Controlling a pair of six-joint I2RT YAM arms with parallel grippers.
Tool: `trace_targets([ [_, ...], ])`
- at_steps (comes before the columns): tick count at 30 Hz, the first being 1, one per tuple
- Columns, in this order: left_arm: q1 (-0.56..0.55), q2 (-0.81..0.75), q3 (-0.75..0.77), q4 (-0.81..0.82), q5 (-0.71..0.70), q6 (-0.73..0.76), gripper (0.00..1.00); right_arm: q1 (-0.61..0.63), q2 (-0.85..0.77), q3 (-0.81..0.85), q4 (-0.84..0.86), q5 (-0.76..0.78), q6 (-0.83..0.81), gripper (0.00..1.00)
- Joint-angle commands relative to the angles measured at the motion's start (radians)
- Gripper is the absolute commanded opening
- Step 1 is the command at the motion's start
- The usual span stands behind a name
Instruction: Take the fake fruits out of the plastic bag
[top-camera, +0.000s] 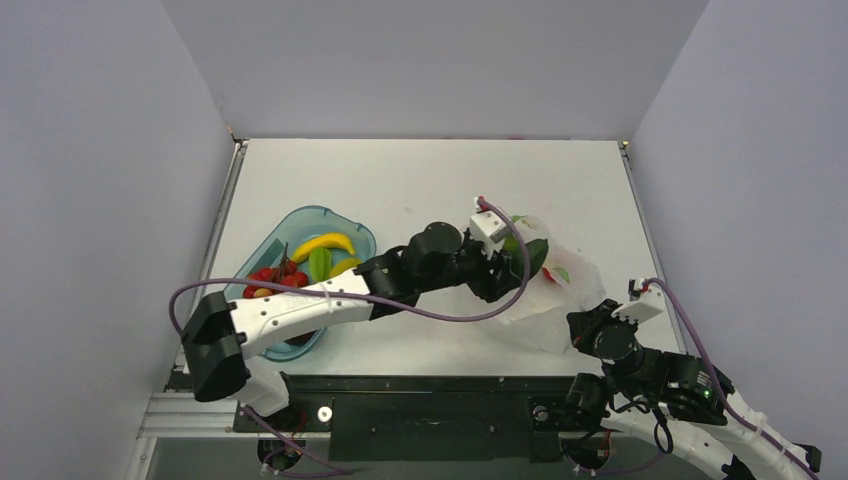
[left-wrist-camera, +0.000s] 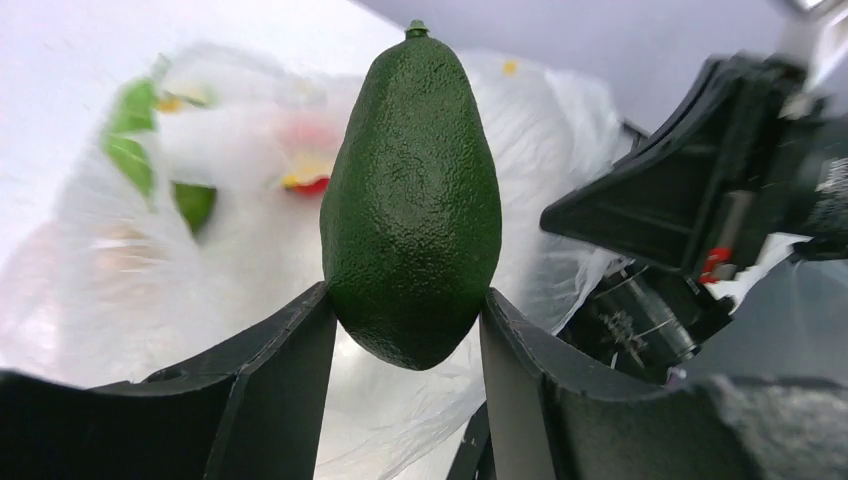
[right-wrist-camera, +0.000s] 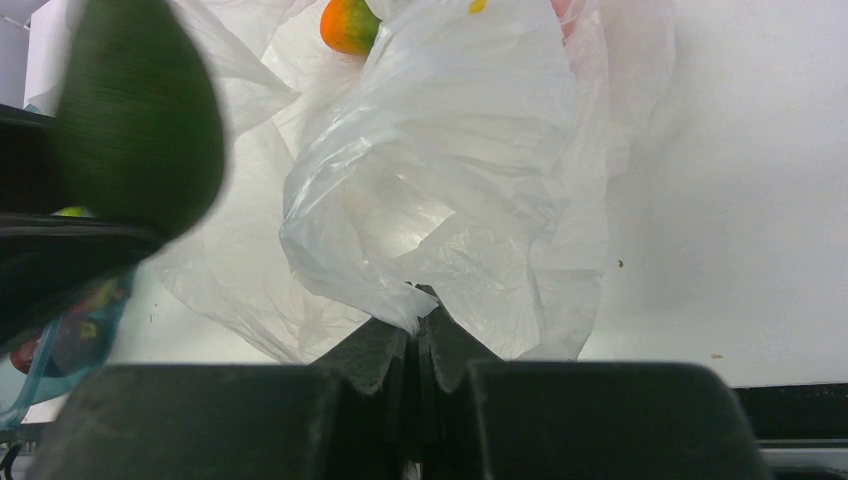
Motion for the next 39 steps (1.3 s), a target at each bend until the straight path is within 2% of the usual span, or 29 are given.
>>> trace_targets([
  [1, 0.019, -0.163, -0.063, 0.125, -0.083, 0.018, 0.03, 0.0, -0.001, -0.005, 0.027, 0.004, -0.015, 0.0],
  [5, 0.03, -0.291, -0.177, 0.126, -0.284, 0.054, 0.0, -0.002, -0.004, -0.005, 0.03, 0.002, -0.018, 0.0],
  [8, 0.068, -0.374, -0.28, 0.083, -0.533, 0.013, 0.0, -0.002, -0.006, -0.005, 0.031, -0.001, -0.02, 0.0],
  [13, 0.201, -0.522, -0.39, -0.152, -0.763, -0.126, 0.0, -0.002, -0.011, -0.006, 0.034, -0.002, -0.023, 0.0],
  [17, 0.331, -0.64, -0.498, -0.298, -0.866, -0.274, 0.0, -0.004, -0.009, -0.007, 0.036, -0.004, -0.025, 0.0],
  [20, 0.484, -0.722, -0.558, -0.333, -0.83, -0.349, 0.0, -0.005, -0.003, -0.008, 0.038, -0.005, -0.027, 0.0],
  [25, 0.699, -0.743, -0.607, -0.324, -0.671, -0.348, 0.02, -0.009, 0.003, -0.008, 0.039, -0.01, -0.031, 0.0],
  [28, 0.765, -0.676, -0.595, -0.303, -0.575, -0.329, 0.04, -0.009, 0.002, -0.008, 0.04, -0.007, -0.031, 0.0],
  [39, 0.932, -0.298, -0.478, -0.226, -0.39, -0.349, 0.05, -0.009, 0.002, -0.009, 0.038, -0.007, -0.031, 0.0],
])
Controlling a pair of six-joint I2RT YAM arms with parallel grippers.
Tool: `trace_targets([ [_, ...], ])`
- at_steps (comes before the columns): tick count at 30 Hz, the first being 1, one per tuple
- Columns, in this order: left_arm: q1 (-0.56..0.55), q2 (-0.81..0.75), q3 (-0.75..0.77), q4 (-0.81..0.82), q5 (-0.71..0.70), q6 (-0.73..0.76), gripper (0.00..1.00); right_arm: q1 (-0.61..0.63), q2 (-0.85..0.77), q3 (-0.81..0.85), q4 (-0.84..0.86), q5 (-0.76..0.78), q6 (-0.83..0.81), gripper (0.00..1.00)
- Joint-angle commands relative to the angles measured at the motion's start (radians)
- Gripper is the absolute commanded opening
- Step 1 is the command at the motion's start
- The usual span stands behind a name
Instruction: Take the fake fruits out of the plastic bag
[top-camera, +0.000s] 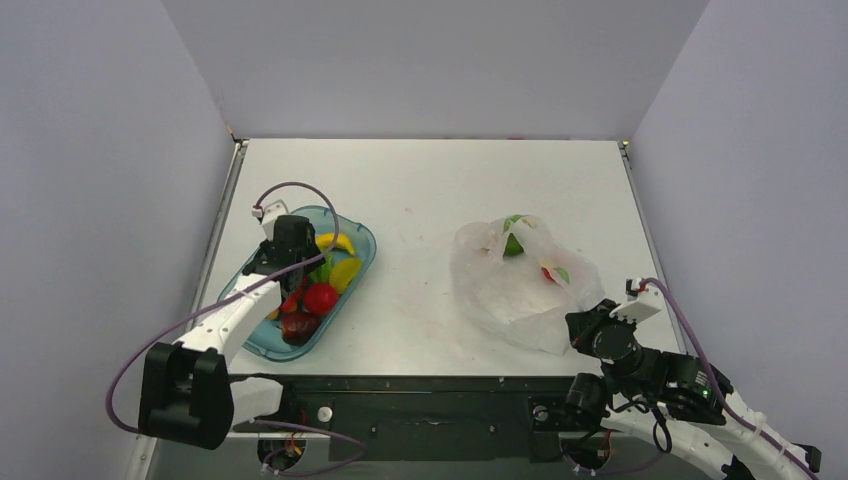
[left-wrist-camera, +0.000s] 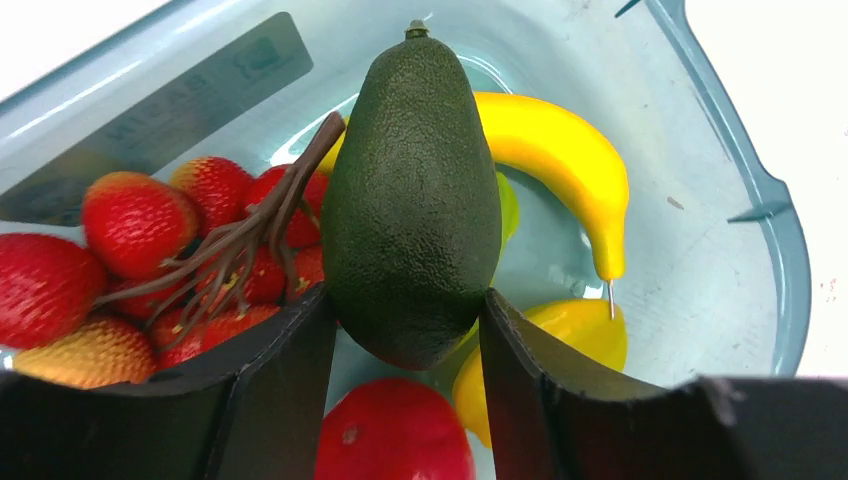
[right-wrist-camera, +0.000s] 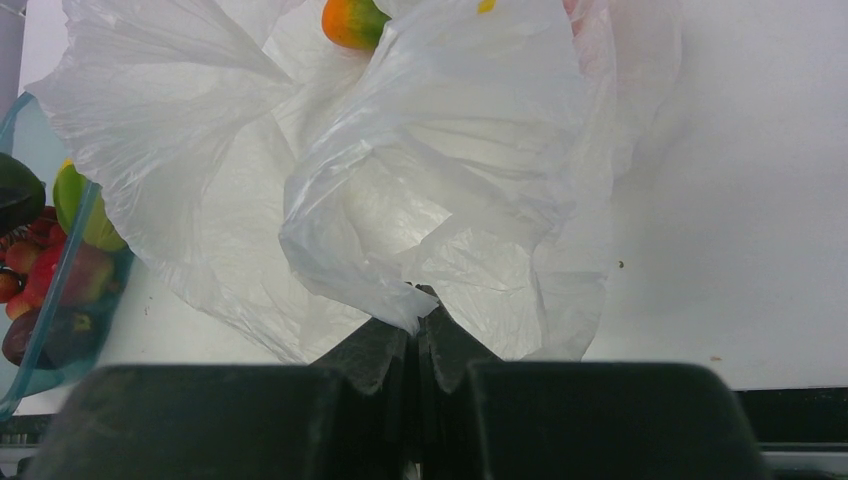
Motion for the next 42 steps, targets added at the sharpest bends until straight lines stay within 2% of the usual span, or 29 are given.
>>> trace_targets([
  [1, 0.055, 0.099, 0.097, 0.085, 0.138, -0.023, 0.05, -0.007, 0.0, -0.004, 0.029, 0.005, -0.009, 0.0],
  [3, 0.075, 0.146, 0.122, 0.087, 0.182, -0.022, 0.05, -0.008, 0.001, -0.004, 0.03, 0.006, -0.009, 0.0],
  [5, 0.09, 0.177, 0.133, 0.085, 0.212, -0.027, 0.14, -0.008, 0.001, -0.004, 0.029, 0.006, -0.009, 0.0],
  [7, 0.097, 0.188, 0.123, 0.11, 0.241, -0.034, 0.27, -0.009, 0.001, -0.004, 0.029, 0.007, -0.008, 0.0],
  [8, 0.1, 0.189, 0.119, 0.121, 0.249, -0.037, 0.37, -0.009, 0.0, -0.004, 0.029, 0.007, -0.008, 0.0],
  [10, 0.102, 0.191, 0.114, 0.124, 0.253, -0.038, 0.48, -0.01, 0.001, -0.004, 0.028, 0.006, -0.008, 0.0],
  [14, 0.103, 0.172, 0.102, 0.132, 0.255, -0.014, 0.61, -0.01, 0.005, -0.004, 0.029, 0.006, -0.009, 0.0],
  [18, 0.113, 0.132, 0.102, 0.129, 0.262, 0.017, 0.67, -0.01, 0.005, -0.003, 0.028, 0.005, -0.009, 0.0],
  [21, 0.117, 0.07, 0.098, 0.143, 0.308, 0.031, 0.68, -0.011, 0.005, -0.002, 0.029, 0.003, -0.01, 0.0],
  [23, 0.117, 0.01, 0.072, 0.191, 0.382, 0.032, 0.68, -0.011, 0.005, -0.003, 0.028, 0.004, -0.009, 0.0],
  [26, 0.102, -0.062, 0.022, 0.271, 0.568, 0.002, 0.67, -0.011, 0.008, -0.002, 0.03, 0.003, -0.009, 0.0],
  [27, 0.077, -0.086, 0.02, 0.281, 0.615, -0.019, 0.66, -0.012, 0.008, -0.002, 0.029, 0.003, -0.009, 0.0],
  [30, -0.022, -0.122, 0.037, 0.28, 0.627, -0.026, 0.64, -0.014, 0.012, -0.002, 0.03, 0.002, -0.009, 0.0],
  [33, -0.213, -0.17, 0.057, 0.283, 0.557, -0.013, 0.64, -0.016, 0.012, -0.004, 0.03, 0.001, -0.01, 0.0],
  [39, -0.551, -0.171, 0.07, 0.463, 0.462, 0.03, 0.64, -0.018, 0.011, -0.003, 0.033, -0.003, -0.013, 0.0],
  [42, -0.675, -0.1, 0.085, 0.56, 0.442, 0.084, 0.64, -0.018, 0.005, 0.003, 0.044, -0.019, -0.029, 0.0],
])
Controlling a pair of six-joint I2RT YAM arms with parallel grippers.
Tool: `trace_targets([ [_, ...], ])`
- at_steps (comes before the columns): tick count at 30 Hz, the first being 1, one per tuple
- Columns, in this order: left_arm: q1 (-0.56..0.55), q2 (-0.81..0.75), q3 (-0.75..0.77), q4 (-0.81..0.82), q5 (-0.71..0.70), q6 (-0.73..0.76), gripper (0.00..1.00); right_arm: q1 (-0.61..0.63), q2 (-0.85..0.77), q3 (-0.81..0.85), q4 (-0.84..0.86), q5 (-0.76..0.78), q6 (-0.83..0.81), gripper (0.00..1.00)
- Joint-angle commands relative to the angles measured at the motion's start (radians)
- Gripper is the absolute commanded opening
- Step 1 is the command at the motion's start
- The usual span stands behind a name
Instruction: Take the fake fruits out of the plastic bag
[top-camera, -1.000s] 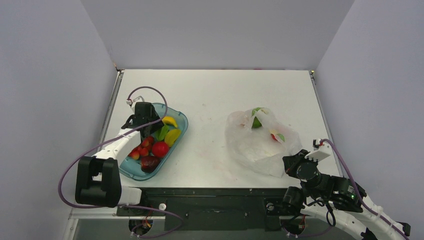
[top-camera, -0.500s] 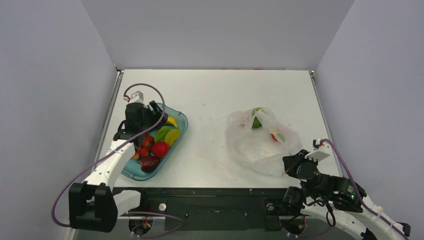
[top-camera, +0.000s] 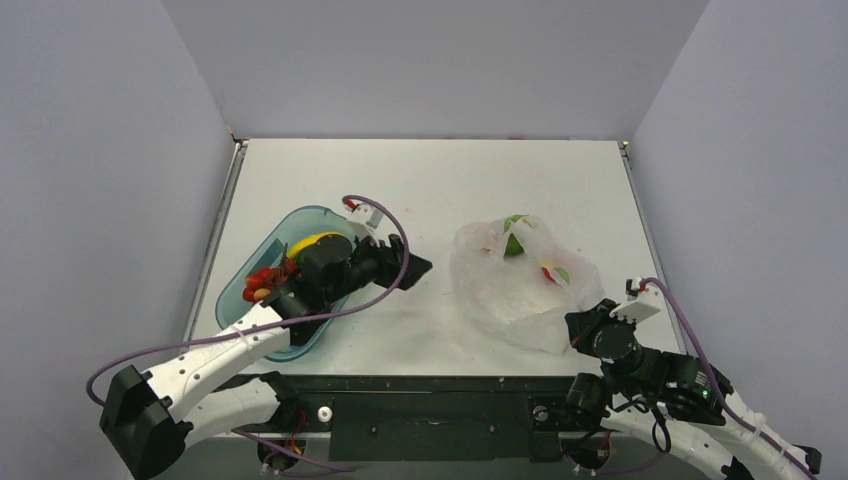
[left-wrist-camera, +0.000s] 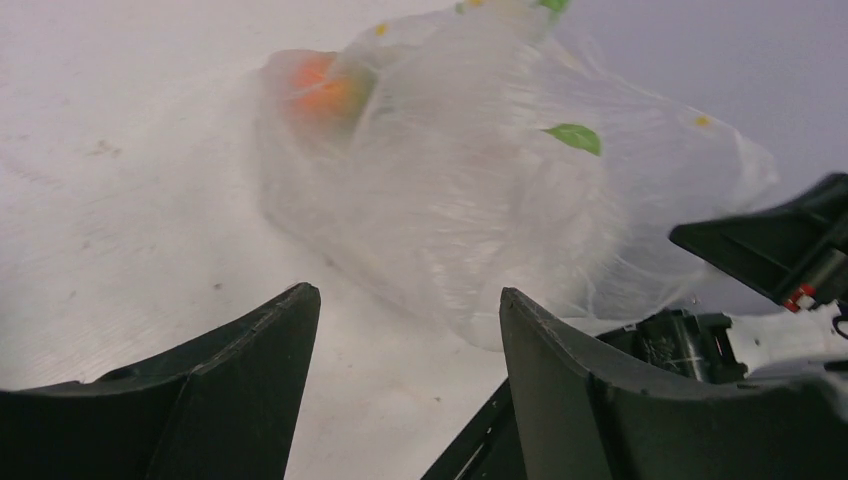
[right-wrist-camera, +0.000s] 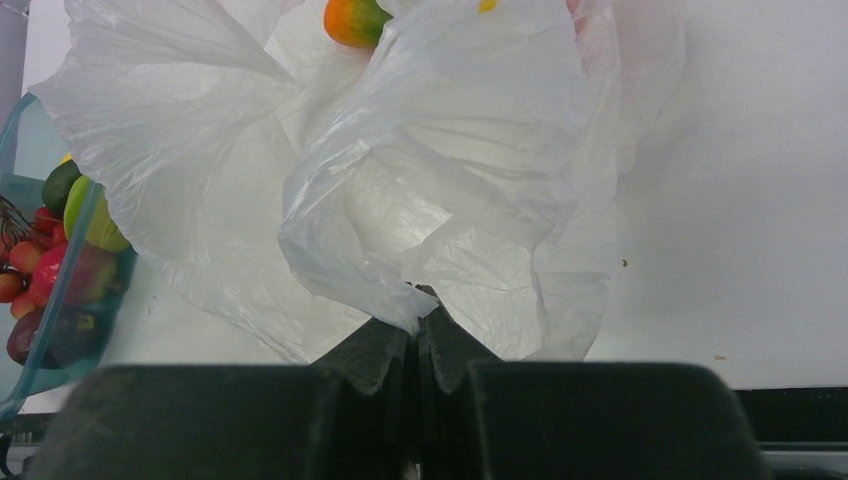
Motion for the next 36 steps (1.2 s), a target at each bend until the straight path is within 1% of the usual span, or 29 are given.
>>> trace_targets([
  [1, -0.174, 0.079, 0.088, 0.195, -0.062, 0.08, 0.63, -0.006, 0.0, 0.008, 0.052, -0.016, -0.035, 0.0],
  [4, -0.267, 0.205, 0.188, 0.186, -0.076, 0.099, 0.62, -0.007, -0.012, 0.027, 0.107, -0.06, -0.086, 0.0],
  [7, -0.323, 0.291, 0.254, 0.201, -0.078, 0.119, 0.61, -0.006, 0.008, 0.046, 0.204, -0.11, -0.155, 0.0],
  [8, -0.341, 0.325, 0.285, 0.198, -0.098, 0.121, 0.61, -0.006, 0.019, 0.06, 0.222, -0.139, -0.167, 0.0],
  [11, -0.356, 0.368, 0.326, 0.19, -0.121, 0.121, 0.6, -0.005, 0.095, 0.092, 0.341, -0.231, -0.232, 0.0],
  [12, -0.357, 0.372, 0.334, 0.188, -0.131, 0.12, 0.6, -0.005, 0.131, 0.109, 0.368, -0.296, -0.244, 0.0],
  [14, -0.357, 0.38, 0.346, 0.164, -0.161, 0.119, 0.6, -0.003, 0.163, 0.129, 0.44, -0.379, -0.269, 0.0],
  [17, -0.355, 0.405, 0.365, 0.103, -0.195, 0.116, 0.6, 0.0, 0.201, 0.142, 0.501, -0.425, -0.28, 0.0],
  [21, -0.354, 0.476, 0.407, 0.059, -0.174, 0.116, 0.6, 0.001, 0.184, 0.127, 0.504, -0.404, -0.285, 0.0],
  [26, -0.341, 0.572, 0.458, 0.046, -0.139, 0.103, 0.6, 0.001, 0.116, 0.1, 0.459, -0.377, -0.262, 0.0],
  [31, -0.29, 0.7, 0.573, 0.013, -0.051, 0.063, 0.59, 0.0, 0.059, 0.085, 0.403, -0.347, -0.239, 0.0],
  [36, -0.284, 0.819, 0.682, 0.007, -0.003, 0.071, 0.6, 0.001, 0.036, 0.08, 0.371, -0.334, -0.228, 0.0],
])
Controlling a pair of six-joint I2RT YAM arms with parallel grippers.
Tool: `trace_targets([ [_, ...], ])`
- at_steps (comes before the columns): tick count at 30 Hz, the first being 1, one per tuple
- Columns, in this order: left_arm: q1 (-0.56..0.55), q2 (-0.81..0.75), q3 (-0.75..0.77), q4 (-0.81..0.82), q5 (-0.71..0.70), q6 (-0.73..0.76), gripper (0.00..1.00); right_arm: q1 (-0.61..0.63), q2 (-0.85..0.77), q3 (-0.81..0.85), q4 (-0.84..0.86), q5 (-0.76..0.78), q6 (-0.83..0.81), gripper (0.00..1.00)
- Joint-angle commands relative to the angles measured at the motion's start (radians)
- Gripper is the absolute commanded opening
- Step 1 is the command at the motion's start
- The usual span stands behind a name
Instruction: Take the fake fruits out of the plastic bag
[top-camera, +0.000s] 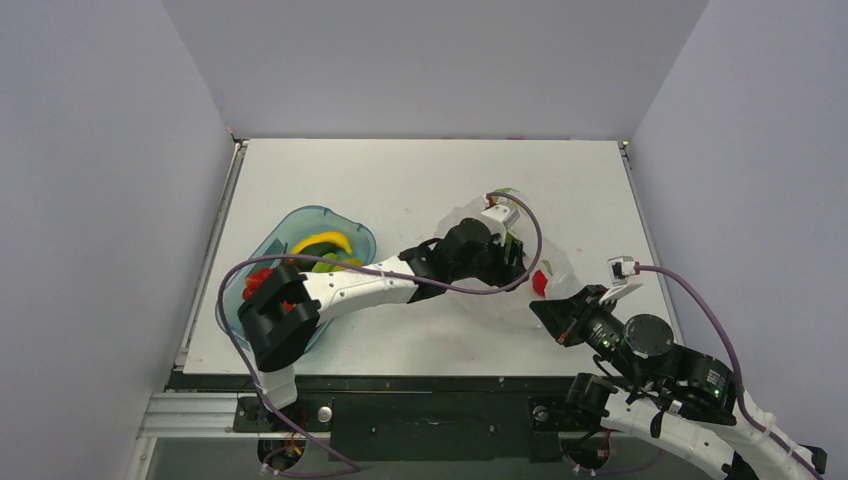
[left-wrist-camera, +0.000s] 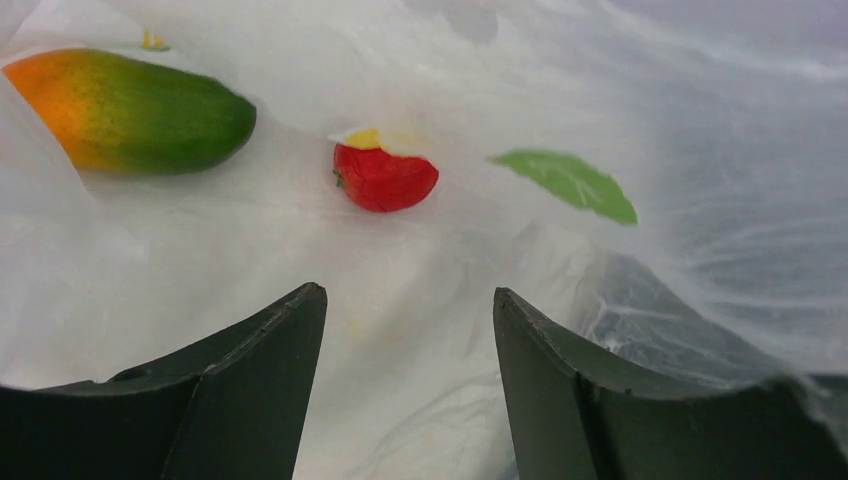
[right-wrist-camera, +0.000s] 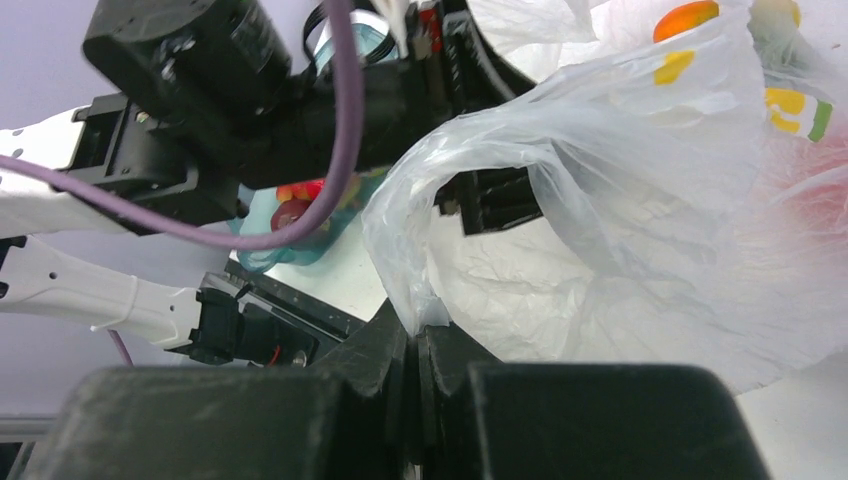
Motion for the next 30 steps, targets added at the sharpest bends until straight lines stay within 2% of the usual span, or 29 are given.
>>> trace_targets([
  [1, 0.004, 0.093, 0.138, 0.017, 0.072, -0.008, 0.6, 0.001, -0.013, -0.007, -0.027, 0.027, 0.017, 0.0],
  [11, 0.006, 0.278, 0.183, 0.194, 0.061, -0.042, 0.61, 0.0, -0.034, -0.006, -0.054, 0.037, 0.027, 0.0],
  [20, -0.036, 0.361, 0.089, 0.536, -0.047, -0.046, 0.65, -0.001, -0.048, -0.01, -0.073, 0.042, 0.041, 0.0],
  [30, -0.075, 0.477, 0.177, 0.554, -0.174, -0.047, 0.68, 0.0, -0.085, -0.014, -0.096, 0.052, 0.071, 0.0],
])
